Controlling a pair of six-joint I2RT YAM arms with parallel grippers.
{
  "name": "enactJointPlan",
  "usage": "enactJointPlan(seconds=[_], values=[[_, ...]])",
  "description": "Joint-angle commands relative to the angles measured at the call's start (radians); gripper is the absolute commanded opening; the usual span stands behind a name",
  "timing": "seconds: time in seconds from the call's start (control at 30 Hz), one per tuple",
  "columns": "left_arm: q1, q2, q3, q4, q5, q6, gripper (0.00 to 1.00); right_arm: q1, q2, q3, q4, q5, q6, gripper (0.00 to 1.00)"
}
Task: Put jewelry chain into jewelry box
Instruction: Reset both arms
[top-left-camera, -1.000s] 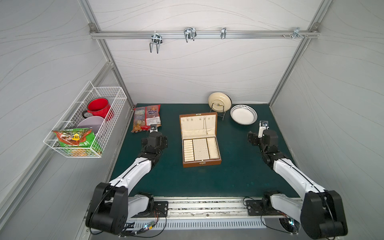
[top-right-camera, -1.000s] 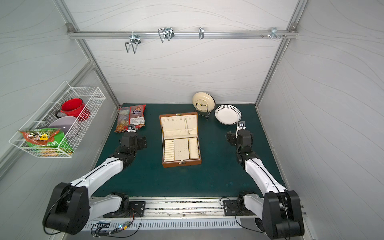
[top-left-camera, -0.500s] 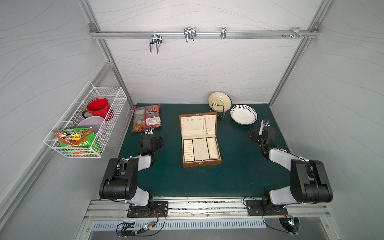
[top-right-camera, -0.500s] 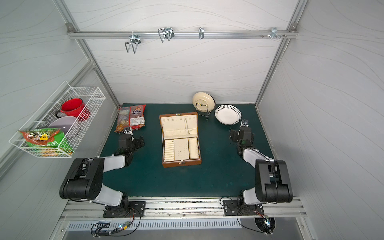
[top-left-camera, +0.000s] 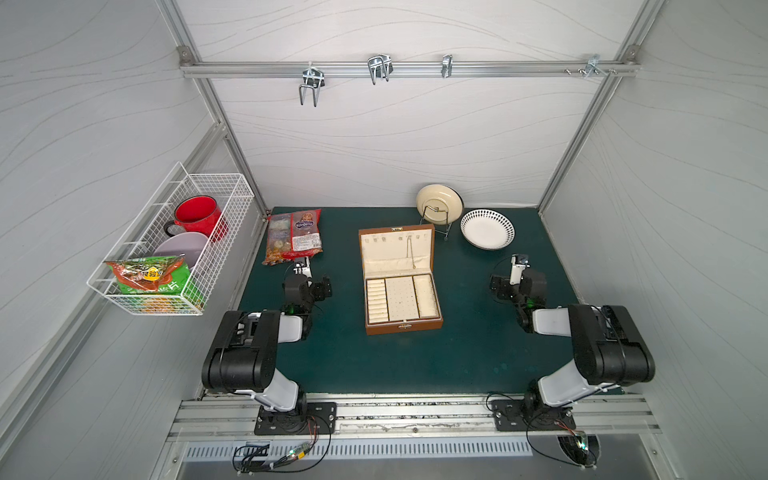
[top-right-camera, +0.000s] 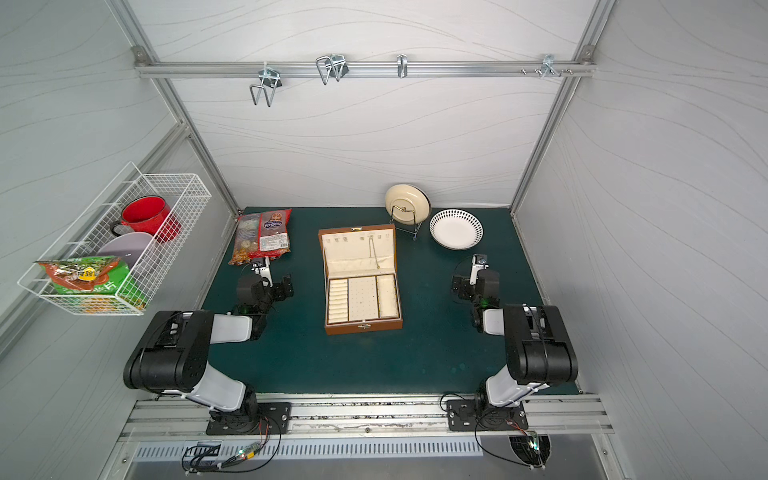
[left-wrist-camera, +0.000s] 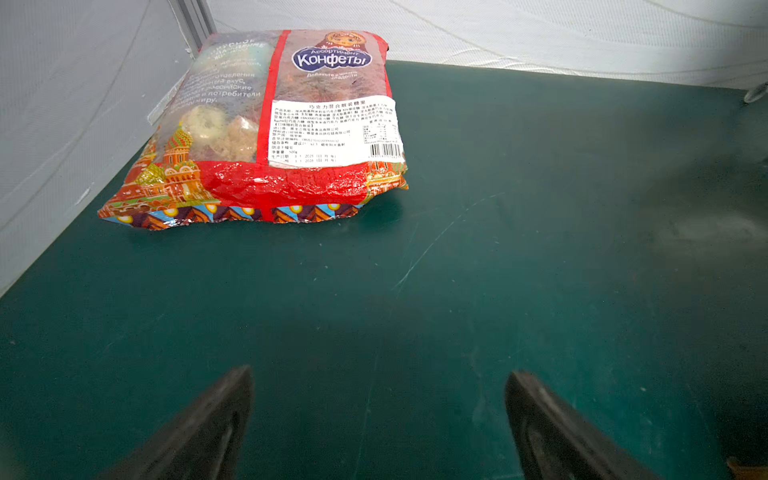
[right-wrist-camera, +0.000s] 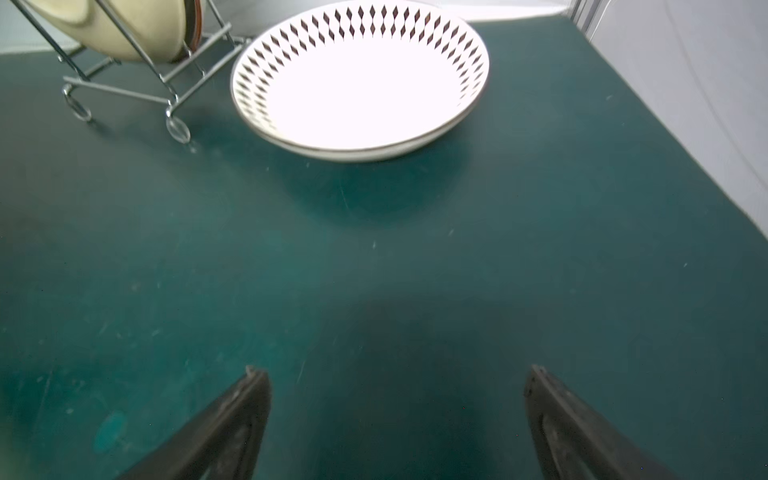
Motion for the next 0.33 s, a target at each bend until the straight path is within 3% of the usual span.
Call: enactJointPlan(seconds=[0.0, 0.3], values=[[0.002, 0.0, 0.025, 0.06, 0.012, 0.012, 1.0, -0.006, -0.002, 0.009, 0.048, -0.029, -0.008, 0.99], [0.0, -0.001, 0.027, 0.058, 0.011, 0.015, 1.0, -0.01, -0.001, 0.012, 0.044, -0.04, -0.007, 0.99]])
